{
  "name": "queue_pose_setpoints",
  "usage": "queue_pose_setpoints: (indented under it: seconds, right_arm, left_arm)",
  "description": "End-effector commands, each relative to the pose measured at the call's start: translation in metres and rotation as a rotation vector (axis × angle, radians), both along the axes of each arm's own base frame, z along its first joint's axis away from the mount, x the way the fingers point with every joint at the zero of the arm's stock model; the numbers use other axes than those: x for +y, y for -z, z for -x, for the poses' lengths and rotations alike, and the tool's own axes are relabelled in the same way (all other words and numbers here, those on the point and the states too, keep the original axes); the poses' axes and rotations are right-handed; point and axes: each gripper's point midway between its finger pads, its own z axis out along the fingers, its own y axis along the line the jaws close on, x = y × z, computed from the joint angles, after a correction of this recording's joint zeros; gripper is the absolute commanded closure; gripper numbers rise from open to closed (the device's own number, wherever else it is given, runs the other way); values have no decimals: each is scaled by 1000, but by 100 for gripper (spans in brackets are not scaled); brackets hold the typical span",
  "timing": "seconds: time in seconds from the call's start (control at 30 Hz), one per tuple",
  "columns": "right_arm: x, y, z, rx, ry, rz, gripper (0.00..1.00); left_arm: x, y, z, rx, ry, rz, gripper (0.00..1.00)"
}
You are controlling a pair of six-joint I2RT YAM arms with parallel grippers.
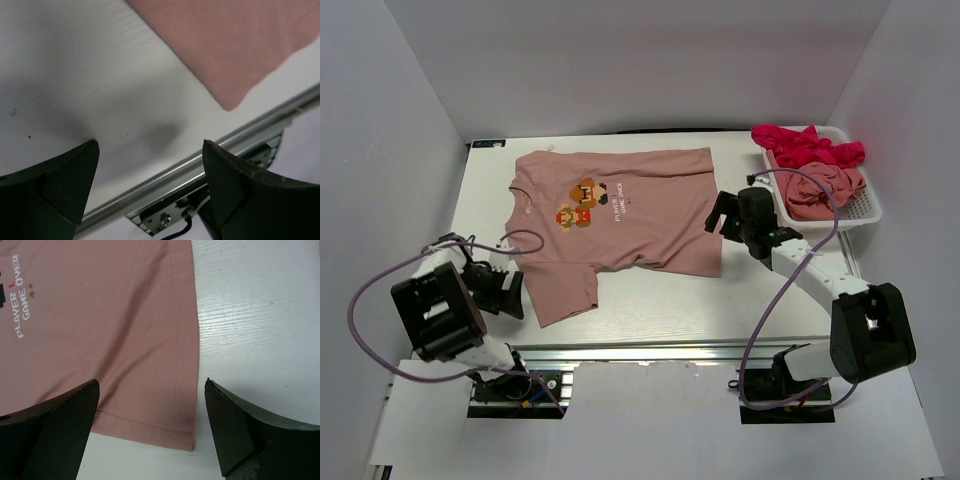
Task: Fold and stack the t-shirts
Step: Flatten out the tshirt
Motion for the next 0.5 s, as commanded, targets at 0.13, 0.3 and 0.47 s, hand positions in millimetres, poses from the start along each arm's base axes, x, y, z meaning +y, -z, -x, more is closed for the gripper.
queue_pose_setpoints:
  seconds: [0.13, 0.3, 0.47]
  right_arm:
    - [4, -10, -14, -42, 7, -4, 11]
    - [0, 2, -16, -18, 21, 29, 10]
    - [1, 27, -17, 46, 25, 42, 11]
  left_arm:
    - [10, 13, -46, -212, -22, -274, 6]
    - [7, 20, -54, -192, -29, -251, 6]
    - [-9, 29, -47, -124, 48, -195, 6]
